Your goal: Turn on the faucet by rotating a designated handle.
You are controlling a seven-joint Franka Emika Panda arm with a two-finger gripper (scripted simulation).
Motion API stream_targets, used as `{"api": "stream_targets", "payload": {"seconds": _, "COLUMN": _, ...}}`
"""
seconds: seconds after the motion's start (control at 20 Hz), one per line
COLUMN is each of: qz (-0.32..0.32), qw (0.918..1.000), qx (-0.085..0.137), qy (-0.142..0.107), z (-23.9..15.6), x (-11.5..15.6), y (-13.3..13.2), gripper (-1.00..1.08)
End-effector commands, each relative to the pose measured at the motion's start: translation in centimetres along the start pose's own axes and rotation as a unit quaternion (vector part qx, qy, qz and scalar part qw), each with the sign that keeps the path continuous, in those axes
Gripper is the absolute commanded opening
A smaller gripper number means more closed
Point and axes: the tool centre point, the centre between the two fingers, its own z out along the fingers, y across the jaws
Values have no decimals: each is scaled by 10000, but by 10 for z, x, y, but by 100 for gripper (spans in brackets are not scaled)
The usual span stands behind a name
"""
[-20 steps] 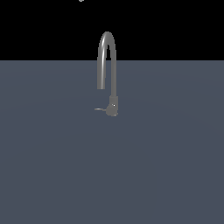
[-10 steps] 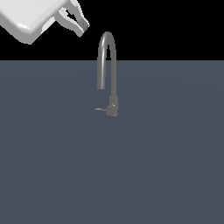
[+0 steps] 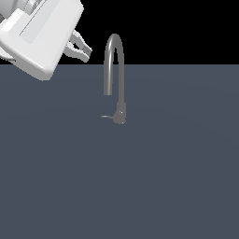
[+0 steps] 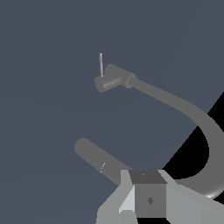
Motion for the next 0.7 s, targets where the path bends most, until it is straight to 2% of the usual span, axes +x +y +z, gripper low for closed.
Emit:
{"api": "stream_targets", "payload": {"seconds": 0.0, "qz": -219, "qw": 9995, "qx": -224, "qy": -8, "z": 5, "x": 9, "y": -3, "gripper": -100}}
{"api": "stream_targets", "payload": {"seconds": 0.3, "qz": -704, "qw": 9949, "qx": -725, "qy": -38, "z": 17, "x": 29, "y": -10, "gripper": -100}}
{"api": "stream_targets", "payload": {"seconds": 0.65, "qz": -1242, "qw": 9839, "qx": -1286, "qy": -75, "z": 33, "x": 50, "y": -19, "gripper": -100}}
